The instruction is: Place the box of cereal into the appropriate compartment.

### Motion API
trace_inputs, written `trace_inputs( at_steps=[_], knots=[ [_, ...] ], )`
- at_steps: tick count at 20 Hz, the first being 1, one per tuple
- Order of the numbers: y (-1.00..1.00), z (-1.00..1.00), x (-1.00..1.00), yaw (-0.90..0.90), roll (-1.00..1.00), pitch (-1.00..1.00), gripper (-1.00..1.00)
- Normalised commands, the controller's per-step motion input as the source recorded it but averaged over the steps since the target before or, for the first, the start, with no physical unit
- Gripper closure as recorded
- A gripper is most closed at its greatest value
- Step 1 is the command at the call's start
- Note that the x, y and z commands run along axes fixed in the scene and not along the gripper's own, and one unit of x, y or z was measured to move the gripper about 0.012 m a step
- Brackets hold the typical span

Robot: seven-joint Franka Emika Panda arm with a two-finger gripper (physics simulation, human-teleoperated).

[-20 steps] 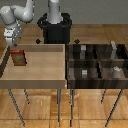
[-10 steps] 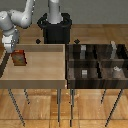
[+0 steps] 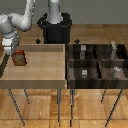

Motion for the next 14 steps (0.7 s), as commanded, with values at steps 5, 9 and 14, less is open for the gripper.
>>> trace_inputs(
  at_steps=[5, 9, 14],
  knots=[
    [0.0, -0.6, 0.0, 0.0, 0.0, 0.0, -1.0],
    [0.0, -0.5, 0.0, 0.0, 0.0, 0.0, 1.0],
    [0.0, 0.0, 0.0, 0.0, 0.0, 0.0, 1.0]
  ],
)
